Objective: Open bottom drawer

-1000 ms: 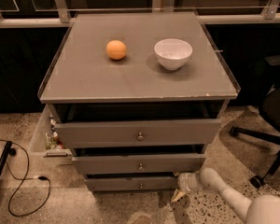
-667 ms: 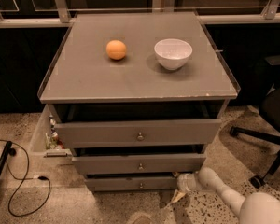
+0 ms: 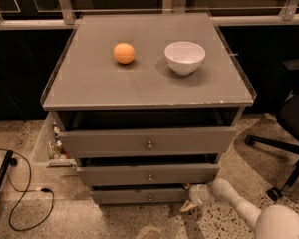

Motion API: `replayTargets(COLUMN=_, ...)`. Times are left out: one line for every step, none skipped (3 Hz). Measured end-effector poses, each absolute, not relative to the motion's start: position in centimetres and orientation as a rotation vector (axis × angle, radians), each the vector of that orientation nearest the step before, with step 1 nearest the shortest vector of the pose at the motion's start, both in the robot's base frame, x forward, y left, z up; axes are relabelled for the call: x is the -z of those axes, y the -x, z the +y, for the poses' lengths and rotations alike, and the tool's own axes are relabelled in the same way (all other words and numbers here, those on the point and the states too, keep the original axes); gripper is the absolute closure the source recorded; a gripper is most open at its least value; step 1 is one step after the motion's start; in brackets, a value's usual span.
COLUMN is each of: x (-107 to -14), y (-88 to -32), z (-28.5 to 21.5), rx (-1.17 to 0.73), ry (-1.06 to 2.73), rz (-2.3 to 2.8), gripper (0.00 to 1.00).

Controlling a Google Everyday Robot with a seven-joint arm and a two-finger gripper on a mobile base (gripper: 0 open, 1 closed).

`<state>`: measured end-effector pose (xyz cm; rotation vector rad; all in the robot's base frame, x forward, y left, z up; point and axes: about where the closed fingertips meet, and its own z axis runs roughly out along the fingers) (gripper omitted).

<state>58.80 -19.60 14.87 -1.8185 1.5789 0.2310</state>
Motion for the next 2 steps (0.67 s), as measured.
replayTargets(x=-15.23, y=-59.22, z=-18.56, rx=-0.238, ry=1.841, rz=1.551, gripper=0.42)
replayTargets(x=-15.56, y=-59.21, z=-18.55, rx=-0.238, ry=1.843, rz=1.549, gripper=0.65)
